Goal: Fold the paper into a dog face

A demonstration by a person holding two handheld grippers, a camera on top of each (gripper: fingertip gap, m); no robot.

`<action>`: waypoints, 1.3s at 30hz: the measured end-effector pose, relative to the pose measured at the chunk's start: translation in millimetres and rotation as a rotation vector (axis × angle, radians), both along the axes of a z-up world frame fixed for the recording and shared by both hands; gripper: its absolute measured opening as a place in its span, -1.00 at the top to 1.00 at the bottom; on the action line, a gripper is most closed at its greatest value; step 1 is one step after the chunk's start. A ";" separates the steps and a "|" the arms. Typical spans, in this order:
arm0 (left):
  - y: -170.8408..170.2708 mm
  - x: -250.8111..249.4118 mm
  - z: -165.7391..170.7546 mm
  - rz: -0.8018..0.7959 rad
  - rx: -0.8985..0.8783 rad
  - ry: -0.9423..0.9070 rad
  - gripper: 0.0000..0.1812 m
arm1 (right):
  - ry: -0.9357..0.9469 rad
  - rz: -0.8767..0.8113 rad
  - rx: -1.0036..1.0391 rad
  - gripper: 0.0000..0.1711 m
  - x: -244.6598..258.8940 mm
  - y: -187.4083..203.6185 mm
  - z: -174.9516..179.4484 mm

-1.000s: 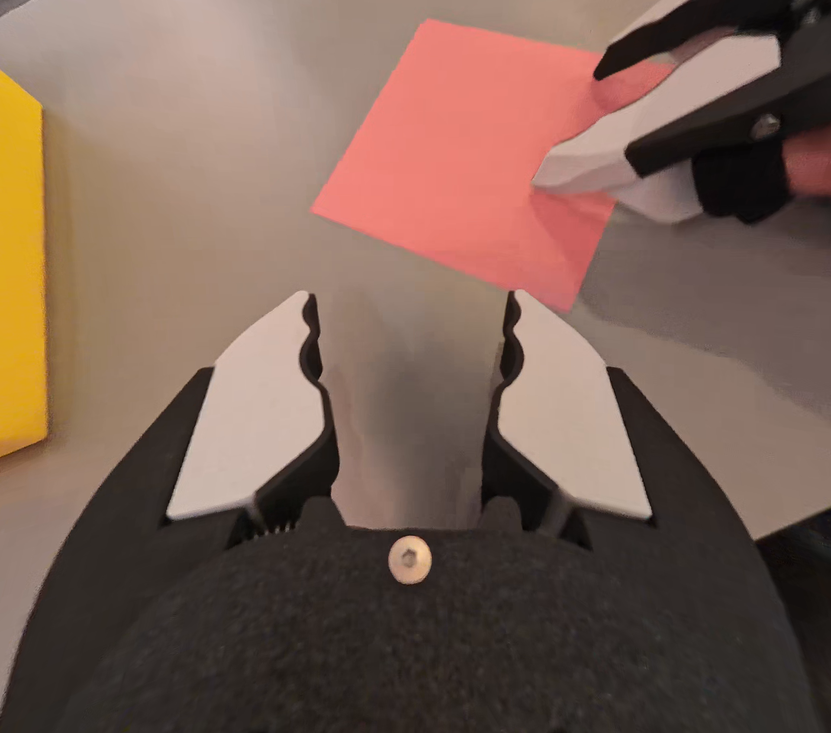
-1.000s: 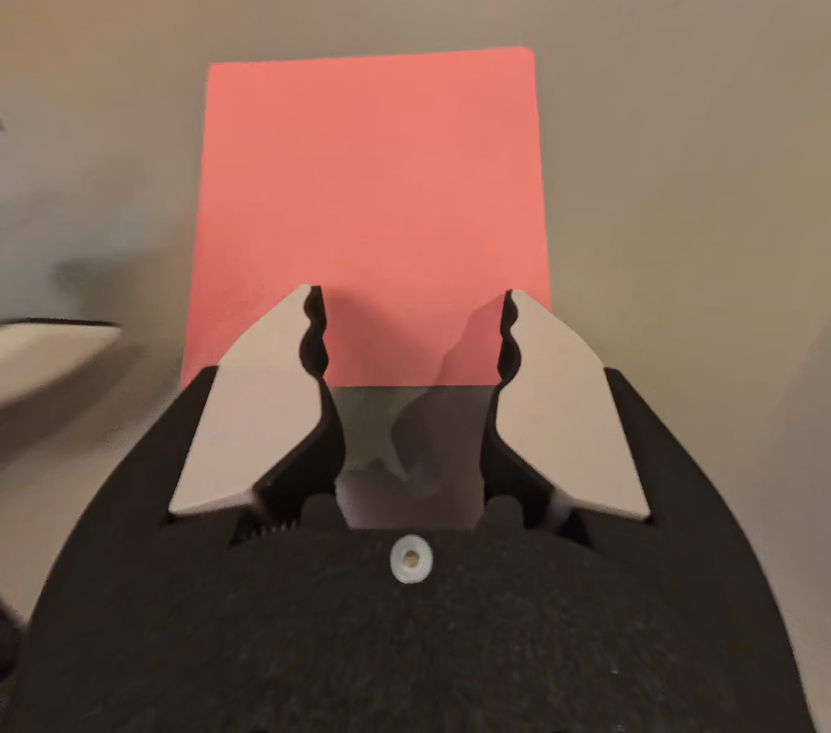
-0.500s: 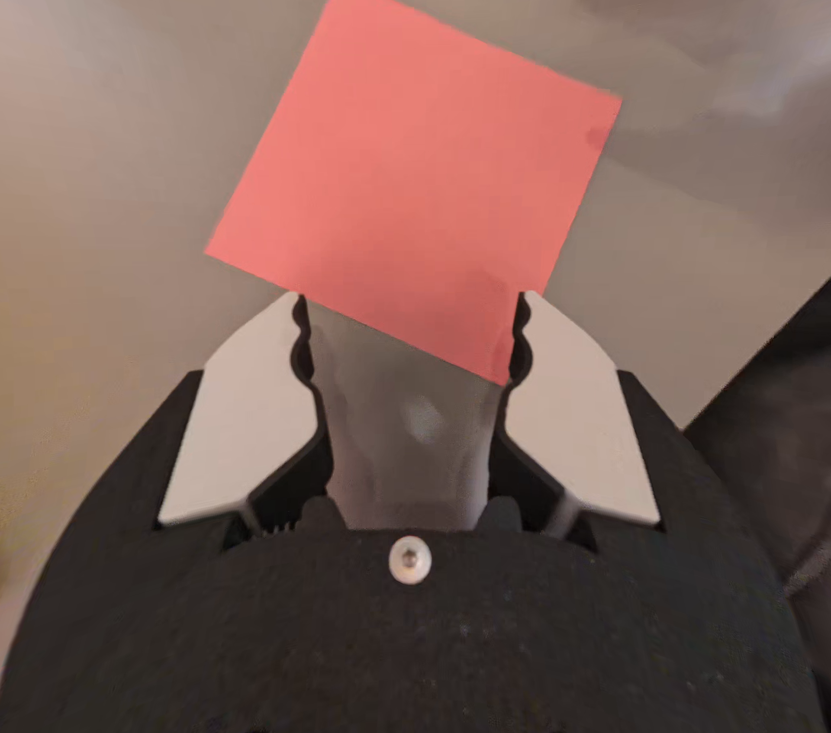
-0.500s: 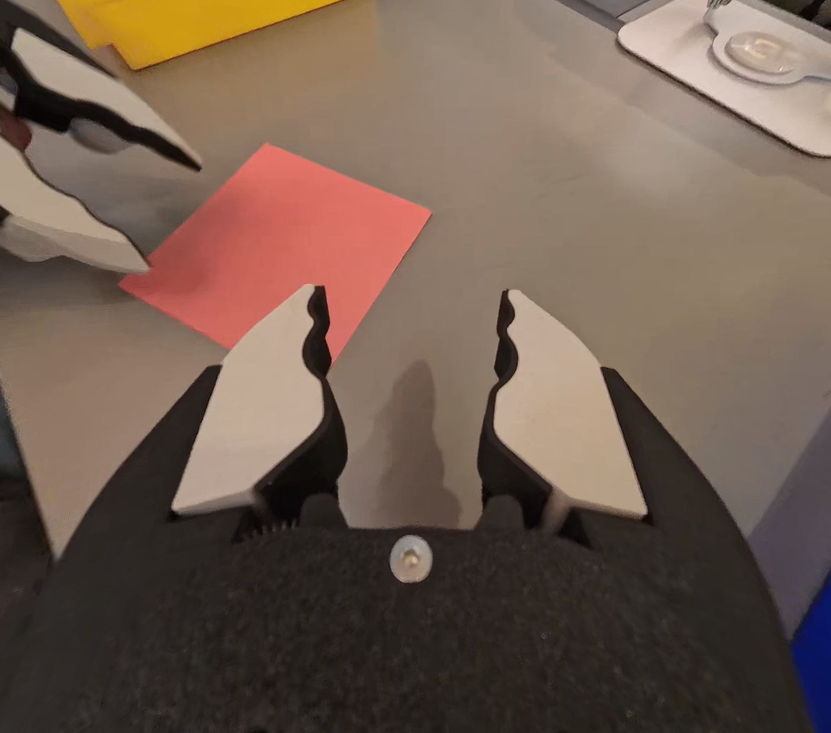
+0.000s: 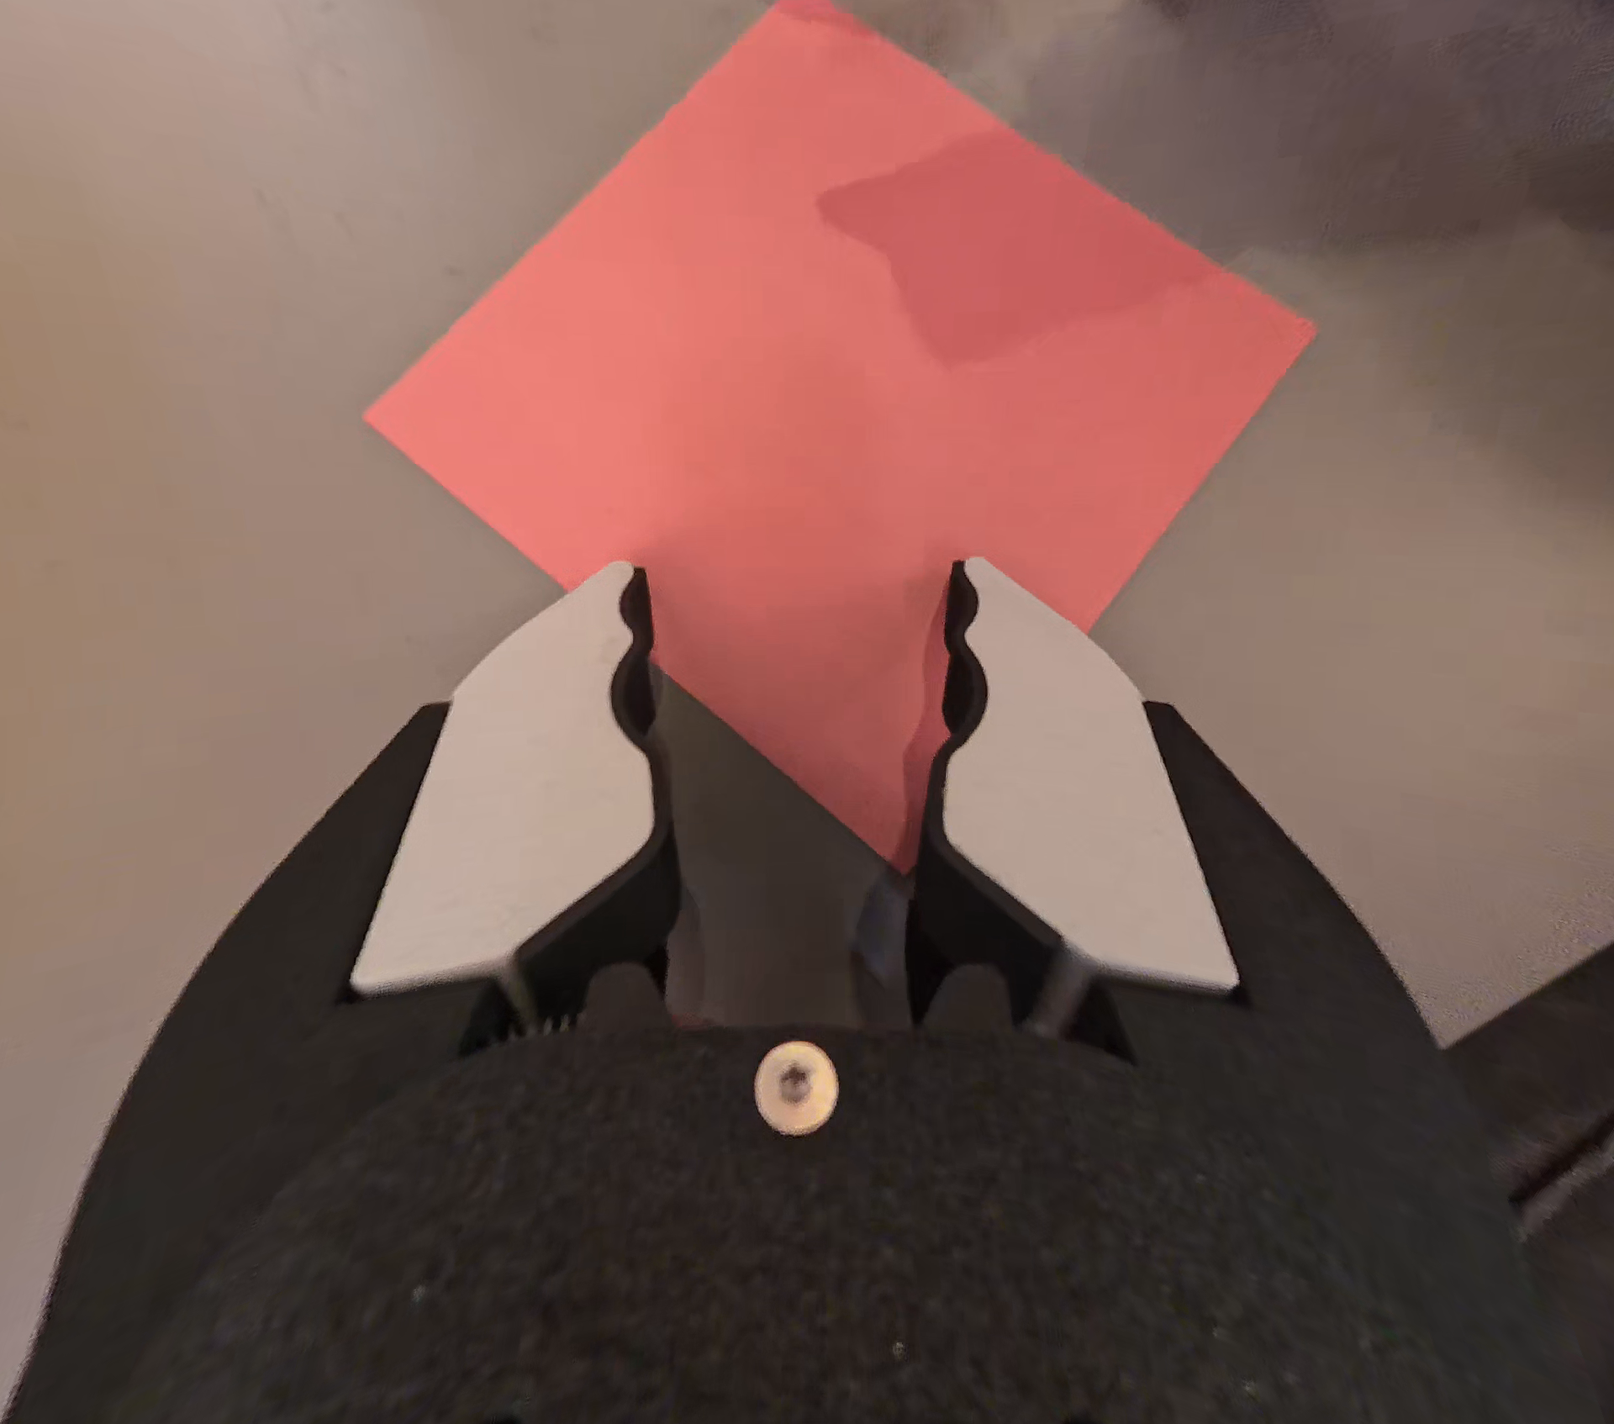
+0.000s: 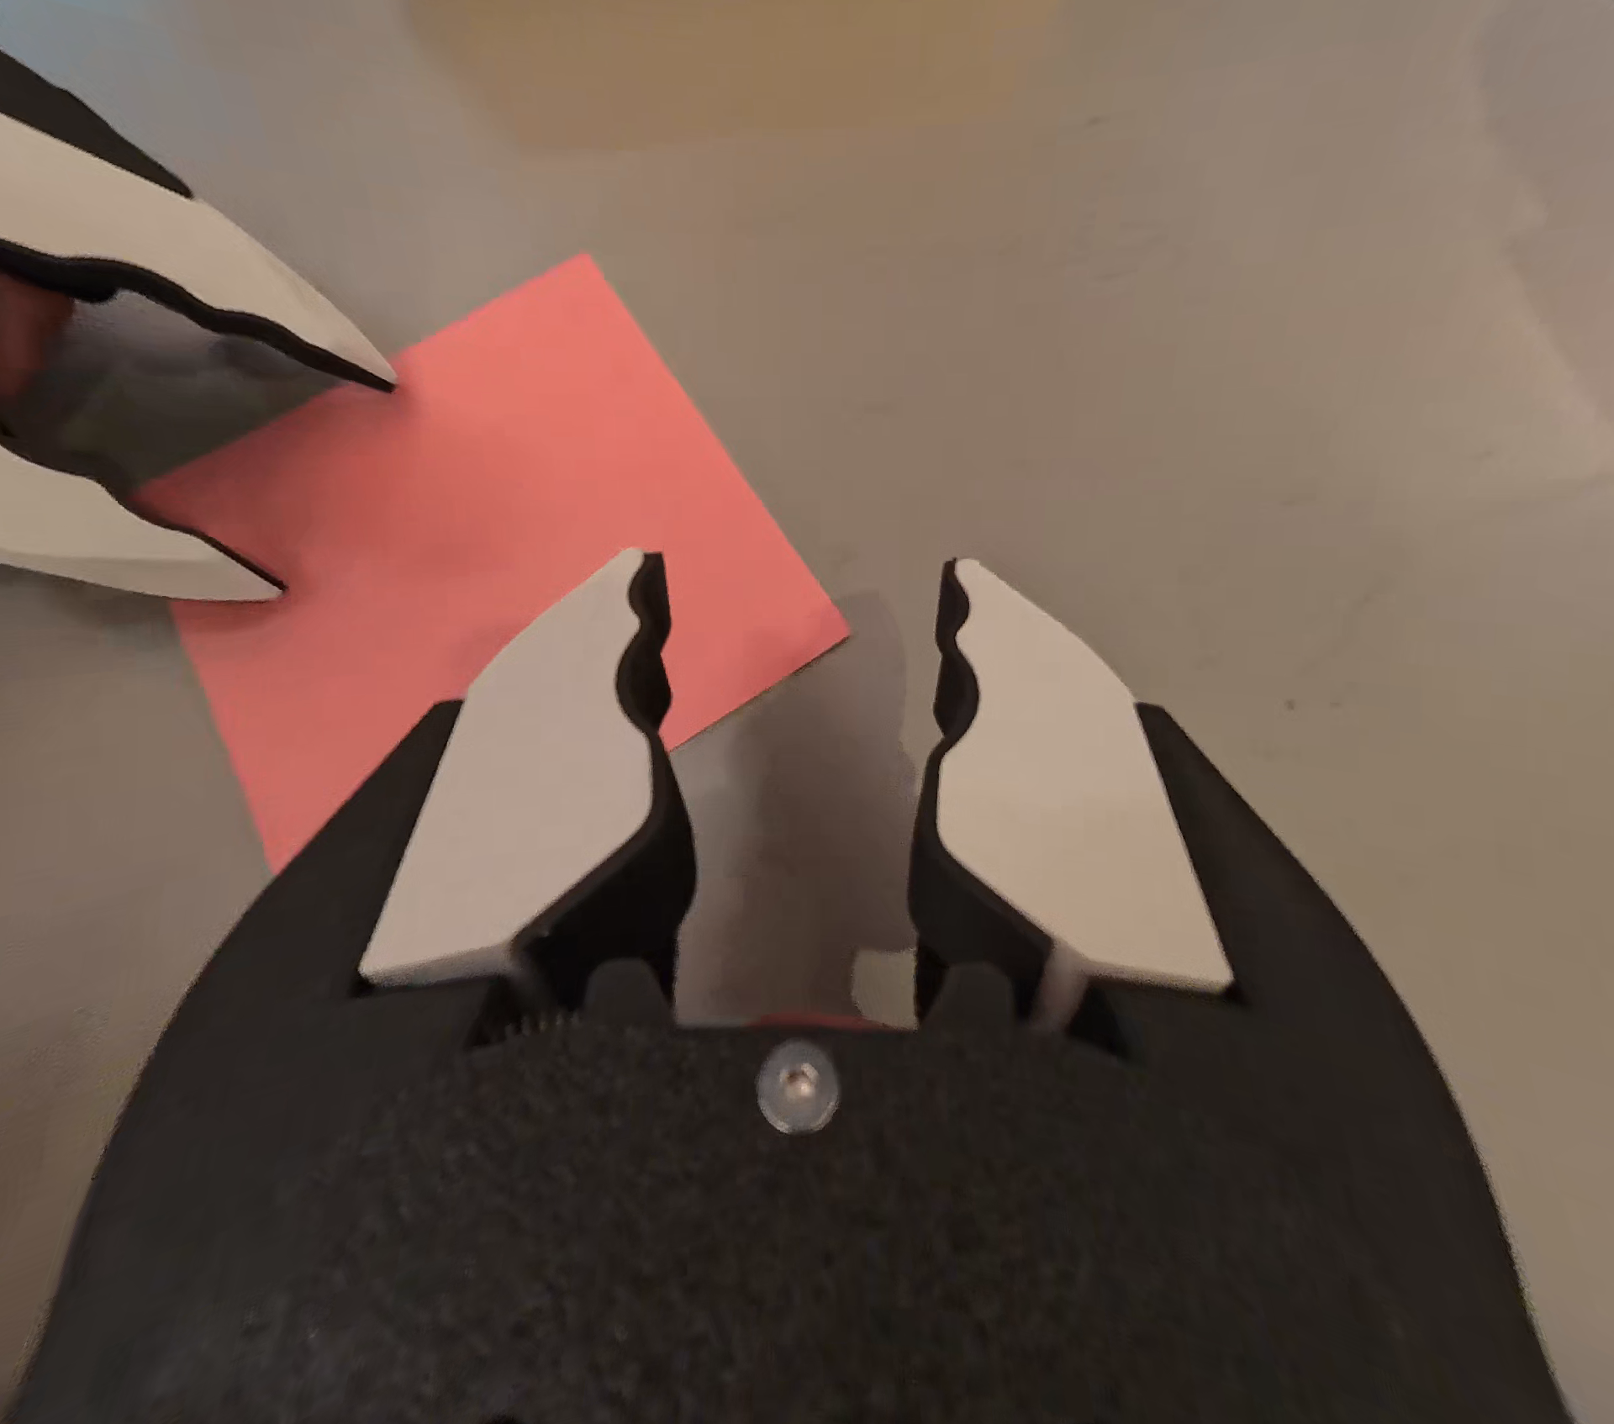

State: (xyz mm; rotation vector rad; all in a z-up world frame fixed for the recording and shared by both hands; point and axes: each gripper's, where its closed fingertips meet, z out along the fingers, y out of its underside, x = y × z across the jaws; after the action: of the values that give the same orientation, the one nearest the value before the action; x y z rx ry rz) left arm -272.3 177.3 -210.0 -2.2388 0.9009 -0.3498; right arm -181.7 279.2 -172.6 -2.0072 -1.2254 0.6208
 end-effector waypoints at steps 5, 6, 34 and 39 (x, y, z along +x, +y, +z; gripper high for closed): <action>-0.1 0.3 -0.2 0.002 -0.013 0.011 0.29 | -0.042 0.055 -0.101 0.47 12.6 -4.0 -28.9; 0.1 1.0 -0.2 0.003 -0.013 0.011 0.29 | -0.042 0.055 -0.136 0.45 13.4 -4.7 -32.2; 1.6 8.1 -0.5 -0.004 -0.005 0.001 0.29 | 0.560 0.359 -0.963 0.39 -23.3 -94.1 43.2; 1.3 8.1 -0.5 -0.006 -0.007 0.005 0.29 | 0.602 0.240 -0.942 0.41 -26.6 -73.0 34.4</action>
State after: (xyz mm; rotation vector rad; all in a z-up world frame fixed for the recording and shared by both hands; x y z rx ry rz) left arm -264.2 178.7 -210.5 -2.2446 0.9104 -0.3511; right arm -208.3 206.1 -138.1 -2.0762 -0.8490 2.0406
